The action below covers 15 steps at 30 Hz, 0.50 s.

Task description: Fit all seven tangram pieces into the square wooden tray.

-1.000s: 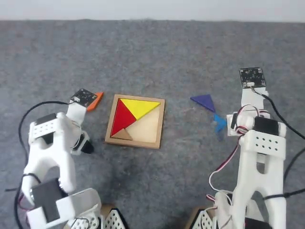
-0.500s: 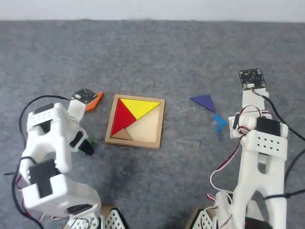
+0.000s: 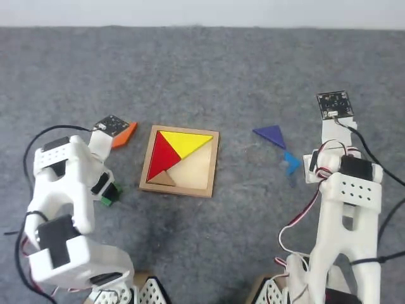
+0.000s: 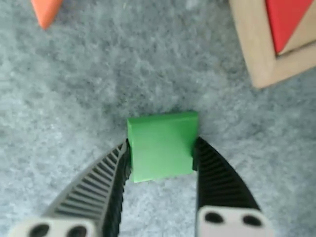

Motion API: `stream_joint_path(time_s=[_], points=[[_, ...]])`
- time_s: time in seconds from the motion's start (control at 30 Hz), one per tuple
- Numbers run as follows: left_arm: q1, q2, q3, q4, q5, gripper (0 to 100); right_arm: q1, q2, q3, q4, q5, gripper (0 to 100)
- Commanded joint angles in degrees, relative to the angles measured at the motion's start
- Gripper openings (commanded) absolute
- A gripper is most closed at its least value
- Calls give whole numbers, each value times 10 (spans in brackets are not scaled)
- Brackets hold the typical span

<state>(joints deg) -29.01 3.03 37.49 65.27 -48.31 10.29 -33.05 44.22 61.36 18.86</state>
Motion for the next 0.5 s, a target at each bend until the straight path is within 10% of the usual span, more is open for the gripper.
stream_joint_path(time_s=[0.0, 0.47], points=[[-1, 9, -17, 18, -4, 107, 7, 0, -6, -11, 6, 26], [20, -74, -33, 73, -3, 73, 7, 0, -6, -11, 4, 26]])
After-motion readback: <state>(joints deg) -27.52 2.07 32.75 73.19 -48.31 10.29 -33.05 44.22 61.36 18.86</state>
